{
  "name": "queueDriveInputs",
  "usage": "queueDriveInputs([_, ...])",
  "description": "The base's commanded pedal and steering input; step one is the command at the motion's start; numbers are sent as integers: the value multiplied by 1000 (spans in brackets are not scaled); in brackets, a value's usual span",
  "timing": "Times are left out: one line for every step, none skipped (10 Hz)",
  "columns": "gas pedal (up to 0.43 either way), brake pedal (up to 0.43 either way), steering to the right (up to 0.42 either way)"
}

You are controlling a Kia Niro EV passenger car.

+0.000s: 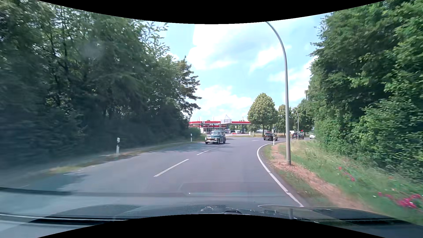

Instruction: Follow the waypoints while adhering to traffic rules and regulations

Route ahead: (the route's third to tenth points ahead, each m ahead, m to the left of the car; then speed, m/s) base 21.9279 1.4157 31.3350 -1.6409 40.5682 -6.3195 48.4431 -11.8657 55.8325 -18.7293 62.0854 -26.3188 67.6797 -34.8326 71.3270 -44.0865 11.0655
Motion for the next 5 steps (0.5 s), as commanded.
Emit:
queueDriveInputs([98,0,48])
queueDriveInputs([98,0,51])
queueDriveInputs([98,0,53])
queueDriveInputs([98,0,53])
queueDriveInputs([98,0,54])
